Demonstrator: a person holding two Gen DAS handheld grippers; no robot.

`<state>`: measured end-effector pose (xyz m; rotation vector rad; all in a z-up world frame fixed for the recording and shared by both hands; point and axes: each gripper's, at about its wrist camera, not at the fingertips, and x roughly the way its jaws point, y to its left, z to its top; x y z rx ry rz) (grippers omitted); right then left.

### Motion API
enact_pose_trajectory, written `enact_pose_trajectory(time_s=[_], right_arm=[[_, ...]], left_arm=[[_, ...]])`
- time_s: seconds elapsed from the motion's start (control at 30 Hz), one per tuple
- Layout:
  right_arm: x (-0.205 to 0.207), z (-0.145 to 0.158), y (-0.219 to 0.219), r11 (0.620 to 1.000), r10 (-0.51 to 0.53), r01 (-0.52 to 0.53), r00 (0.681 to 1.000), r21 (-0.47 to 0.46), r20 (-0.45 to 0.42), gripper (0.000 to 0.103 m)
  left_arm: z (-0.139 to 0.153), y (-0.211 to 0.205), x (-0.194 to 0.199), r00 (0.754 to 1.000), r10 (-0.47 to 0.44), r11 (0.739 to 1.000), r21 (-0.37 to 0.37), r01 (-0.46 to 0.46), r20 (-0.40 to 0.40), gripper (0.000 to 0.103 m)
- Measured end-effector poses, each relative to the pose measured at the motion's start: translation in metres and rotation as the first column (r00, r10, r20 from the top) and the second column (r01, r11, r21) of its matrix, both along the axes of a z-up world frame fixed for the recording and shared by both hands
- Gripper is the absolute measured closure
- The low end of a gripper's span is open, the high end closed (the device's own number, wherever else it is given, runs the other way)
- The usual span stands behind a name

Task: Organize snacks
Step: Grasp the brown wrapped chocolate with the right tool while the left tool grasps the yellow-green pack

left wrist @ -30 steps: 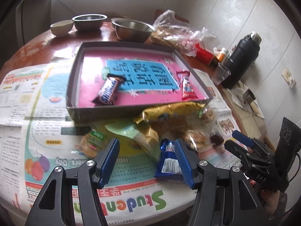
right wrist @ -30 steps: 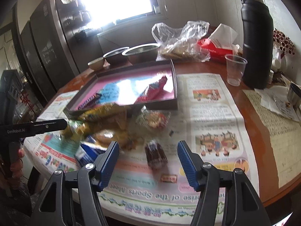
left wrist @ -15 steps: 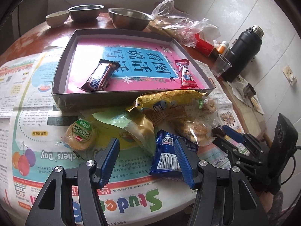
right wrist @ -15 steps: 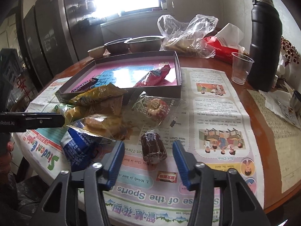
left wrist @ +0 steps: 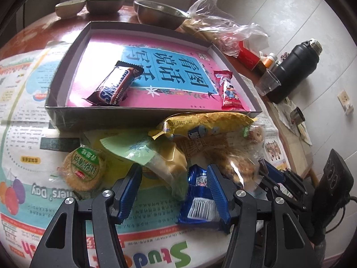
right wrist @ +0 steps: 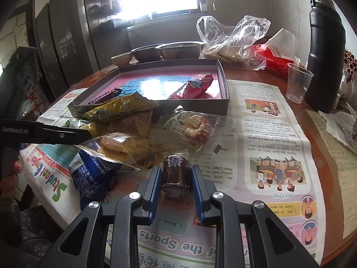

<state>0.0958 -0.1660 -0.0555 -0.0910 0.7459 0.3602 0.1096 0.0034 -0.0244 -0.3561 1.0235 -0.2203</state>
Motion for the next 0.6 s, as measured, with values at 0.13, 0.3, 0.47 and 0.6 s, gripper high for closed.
enact_pose_trajectory(time_s=[0.13,0.3,0.47,0.6], right_arm=[[0.0001,-0.0003,-0.0002,1.0,0.004,-0.004,1.0,0.012,-0.003,0.075],[0.0018,-0.0009,-0.0011,0.999,0.007,-0.007,1.0,0.033,-0.01,0.075],[0.0021,-0.0012,-0.0018,0.999,0.006,-0.005,1.0,0.046,-0.013,0.075],[0.0016,-0.0011,-0.0023,0.999,0.005,-0.004,1.0,0.054,-0.015,0.075]], left_arm=[[-0.0001,-0.0025,0.0038,1.0,0.003,1.0,0.009,-0.003,0.016,0.044],[-0.0019,-0.0003,0.0082,1.0,0.016,1.0,0.005,-0.017,0.017,0.064],[-0.0032,0.0015,0.0088,0.999,0.02,1.0,0.011,-0.021,0.025,0.068],[-0.0019,0.0003,0.0064,0.999,0.016,0.999,0.03,-0.017,0.031,0.069]])
